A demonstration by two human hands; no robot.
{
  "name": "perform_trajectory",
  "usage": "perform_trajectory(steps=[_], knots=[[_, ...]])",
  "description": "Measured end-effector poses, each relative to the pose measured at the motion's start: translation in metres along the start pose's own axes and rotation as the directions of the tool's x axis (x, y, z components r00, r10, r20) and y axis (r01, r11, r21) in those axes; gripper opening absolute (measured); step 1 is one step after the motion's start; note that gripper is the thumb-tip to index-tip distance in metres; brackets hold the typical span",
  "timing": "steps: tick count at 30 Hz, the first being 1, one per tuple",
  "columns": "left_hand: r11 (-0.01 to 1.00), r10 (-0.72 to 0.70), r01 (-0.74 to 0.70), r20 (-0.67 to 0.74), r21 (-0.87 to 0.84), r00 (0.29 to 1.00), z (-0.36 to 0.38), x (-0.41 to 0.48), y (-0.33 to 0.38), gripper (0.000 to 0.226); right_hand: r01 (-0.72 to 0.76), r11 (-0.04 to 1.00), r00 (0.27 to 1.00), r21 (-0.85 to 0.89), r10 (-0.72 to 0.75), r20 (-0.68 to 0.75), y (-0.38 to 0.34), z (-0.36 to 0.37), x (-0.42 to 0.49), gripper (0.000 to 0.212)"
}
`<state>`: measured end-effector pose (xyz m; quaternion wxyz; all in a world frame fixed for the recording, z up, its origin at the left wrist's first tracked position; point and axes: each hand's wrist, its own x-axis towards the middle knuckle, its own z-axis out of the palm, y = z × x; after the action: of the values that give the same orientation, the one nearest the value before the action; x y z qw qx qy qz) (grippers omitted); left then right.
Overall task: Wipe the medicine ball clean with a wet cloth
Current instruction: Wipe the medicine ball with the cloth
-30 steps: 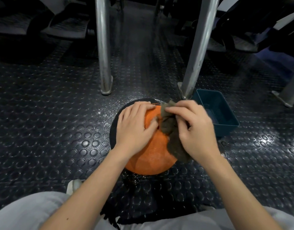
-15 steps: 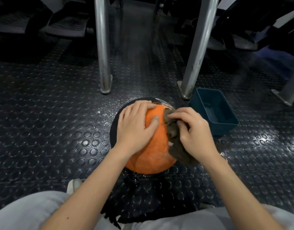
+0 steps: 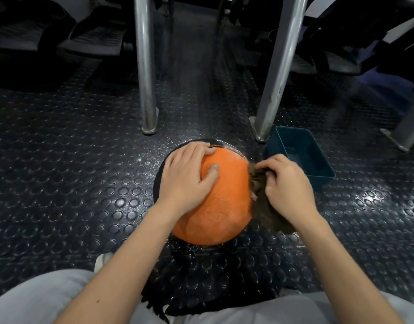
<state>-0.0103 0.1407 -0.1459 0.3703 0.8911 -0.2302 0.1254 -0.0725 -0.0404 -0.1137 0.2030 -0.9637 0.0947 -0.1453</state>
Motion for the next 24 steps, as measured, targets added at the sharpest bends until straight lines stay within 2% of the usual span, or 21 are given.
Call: perform_trajectory(steps=[2,4,6,7,9,12,14,17,21,24], knots=[[1.000,0.003,-0.003,-0.010,-0.019,1.000,-0.001,0.002,-0.002,0.048,0.018,0.997,0.996,0.071,-0.012,-0.088,-0.003,-0.008,-0.002,0.031],[0.999,-0.001,0.000,-0.025,-0.040,1.000,-0.003,0.004,-0.005,0.047,0.173,0.972,0.972,0.156,-0.143,-0.189,-0.019,-0.009,-0.005,0.029],[0.998,-0.003,0.002,-0.021,-0.065,1.000,-0.004,0.005,-0.008,0.047,0.298,0.940,0.947,0.164,-0.270,-0.173,-0.029,0.001,-0.010,0.028],[0.997,0.000,-0.001,-0.019,-0.082,1.000,-0.006,0.006,-0.009,0.047,0.297,0.942,0.952,0.159,-0.279,-0.128,-0.029,0.007,-0.011,0.028],[0.993,-0.003,0.004,0.012,-0.114,1.000,-0.008,0.007,-0.010,0.048,0.178,0.977,0.984,0.120,-0.173,-0.047,-0.018,0.010,-0.006,0.030],[0.992,-0.120,0.120,0.007,-0.046,0.993,-0.007,0.003,-0.004,0.053,0.028,0.998,0.996,0.048,-0.023,-0.087,0.003,-0.004,-0.001,0.032],[0.963,-0.266,0.267,-0.031,0.029,0.964,-0.008,0.002,0.002,0.054,0.043,0.983,0.981,0.178,-0.008,-0.196,0.003,-0.016,0.001,0.032],[0.919,-0.394,0.390,0.068,0.065,0.917,-0.012,0.004,0.004,0.076,0.122,0.940,0.963,0.319,-0.035,-0.267,-0.005,-0.018,0.000,0.035],[0.920,-0.382,0.390,0.144,-0.027,0.913,-0.018,0.012,0.002,0.079,0.192,0.925,0.965,0.329,-0.117,-0.234,-0.005,-0.008,0.000,0.031],[0.931,-0.349,0.362,0.176,-0.048,0.920,-0.021,0.013,0.004,0.078,0.225,0.929,0.951,0.294,-0.143,-0.274,-0.004,-0.014,0.001,0.030]])
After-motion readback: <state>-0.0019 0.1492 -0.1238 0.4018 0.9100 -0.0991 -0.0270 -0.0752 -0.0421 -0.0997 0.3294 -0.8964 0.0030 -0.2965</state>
